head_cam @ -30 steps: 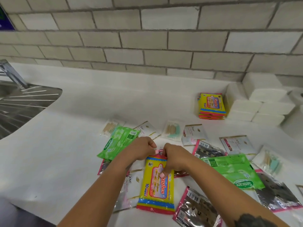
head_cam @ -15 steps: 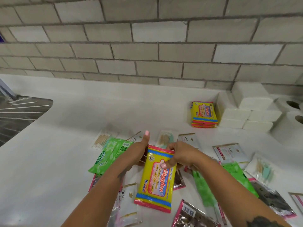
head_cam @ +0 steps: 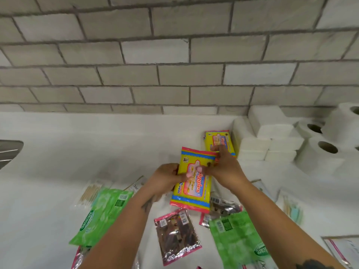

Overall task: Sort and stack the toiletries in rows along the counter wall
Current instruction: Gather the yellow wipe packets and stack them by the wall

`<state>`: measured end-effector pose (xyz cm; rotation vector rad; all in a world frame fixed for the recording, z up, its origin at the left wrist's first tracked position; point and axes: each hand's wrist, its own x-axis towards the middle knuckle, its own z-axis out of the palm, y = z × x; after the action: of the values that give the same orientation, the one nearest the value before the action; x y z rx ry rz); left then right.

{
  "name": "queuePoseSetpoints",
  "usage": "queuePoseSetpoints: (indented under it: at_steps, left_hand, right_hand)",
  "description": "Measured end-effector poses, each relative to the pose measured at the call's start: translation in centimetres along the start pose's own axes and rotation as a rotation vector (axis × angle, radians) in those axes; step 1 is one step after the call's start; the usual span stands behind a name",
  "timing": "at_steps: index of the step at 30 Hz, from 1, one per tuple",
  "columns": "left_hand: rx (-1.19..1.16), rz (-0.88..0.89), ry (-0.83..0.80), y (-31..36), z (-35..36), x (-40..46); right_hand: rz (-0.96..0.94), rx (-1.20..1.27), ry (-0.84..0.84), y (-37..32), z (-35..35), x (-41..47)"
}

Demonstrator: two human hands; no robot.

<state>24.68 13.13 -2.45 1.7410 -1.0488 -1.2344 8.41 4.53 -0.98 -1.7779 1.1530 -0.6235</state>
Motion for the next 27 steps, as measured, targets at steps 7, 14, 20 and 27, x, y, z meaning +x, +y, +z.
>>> queuePoseSetpoints:
  at_steps: [7,14,20,27]
  left_hand:
    - [0.008,0.068,0.153,3.3,1.7,6.3]
    - [0.026,0.038,0.214,6.4,3.6,11.3]
    - [0.115,0.046,0.213,7.0,4.4,14.1]
    - [0.352,0.103,0.271,6.5,5.1,16.0]
  right_hand:
    - [-0.24,-0.326,0.304,1.7,-1.7,1.1]
    - [-0.488,-0.739,0.252,3.9,-1.3,2.8]
    - [-0.454,-0.763,0.248,3.6,-2.2,4.9]
    - [-0.278,-0.738,0.085,3.9,-2.7,6.1]
